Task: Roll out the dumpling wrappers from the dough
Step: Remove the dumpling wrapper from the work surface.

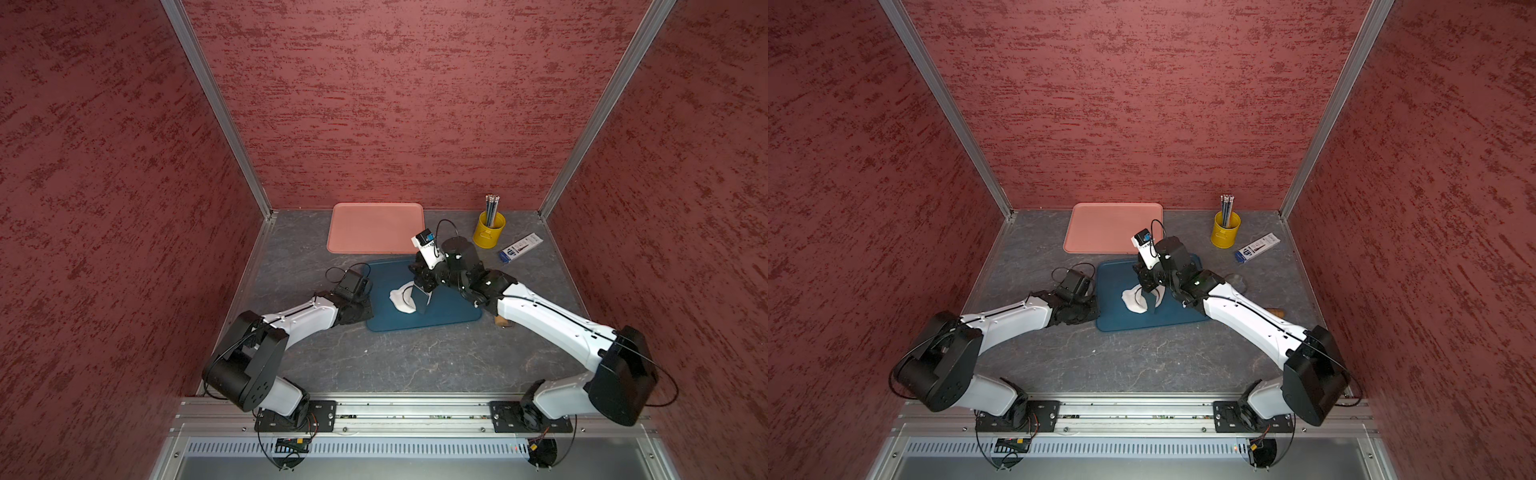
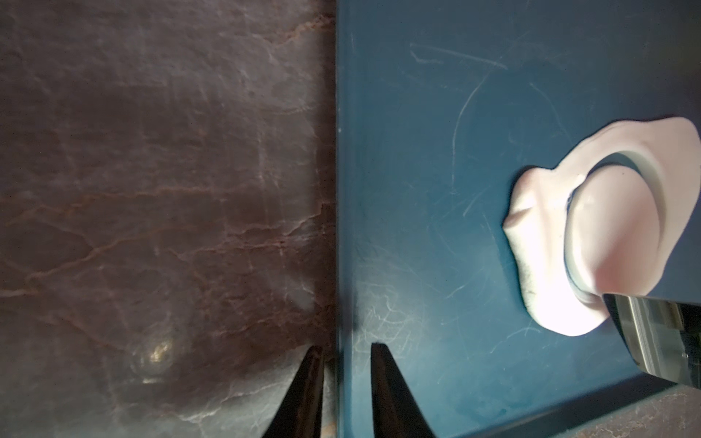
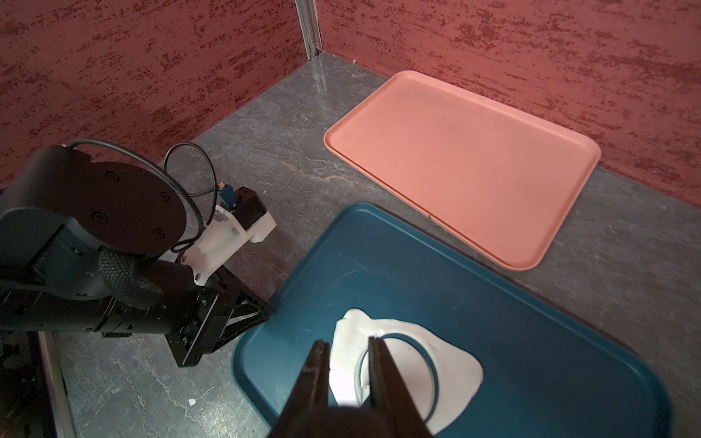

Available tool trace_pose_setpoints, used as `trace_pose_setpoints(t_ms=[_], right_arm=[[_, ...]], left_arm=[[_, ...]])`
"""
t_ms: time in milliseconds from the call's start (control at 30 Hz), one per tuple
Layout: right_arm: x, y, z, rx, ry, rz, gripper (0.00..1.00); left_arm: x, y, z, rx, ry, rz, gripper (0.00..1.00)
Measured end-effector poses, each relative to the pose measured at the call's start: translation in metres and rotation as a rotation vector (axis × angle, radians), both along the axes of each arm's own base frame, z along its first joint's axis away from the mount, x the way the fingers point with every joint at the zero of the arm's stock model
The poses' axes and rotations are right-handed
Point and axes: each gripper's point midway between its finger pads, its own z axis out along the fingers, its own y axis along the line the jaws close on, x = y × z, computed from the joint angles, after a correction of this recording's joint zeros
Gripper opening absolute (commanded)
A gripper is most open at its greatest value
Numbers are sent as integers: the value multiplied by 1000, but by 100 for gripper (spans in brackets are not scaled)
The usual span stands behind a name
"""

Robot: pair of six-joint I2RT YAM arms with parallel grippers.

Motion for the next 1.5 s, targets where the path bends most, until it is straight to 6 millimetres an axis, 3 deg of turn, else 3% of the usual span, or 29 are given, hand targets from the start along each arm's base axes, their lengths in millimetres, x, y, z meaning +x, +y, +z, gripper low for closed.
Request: trace_pose_setpoints(t_ms=[600, 1167, 1500], right_arm=[[1, 5, -7, -6, -15, 23, 0], [-14, 22, -8, 74, -127, 26, 0], [-3, 23, -8, 128, -125, -46, 0]], left_arm=[[-1, 1, -4, 6, 13, 1, 20], [-4, -5, -12, 6, 25, 22, 10], [-4, -4, -12, 24, 7, 55, 5]])
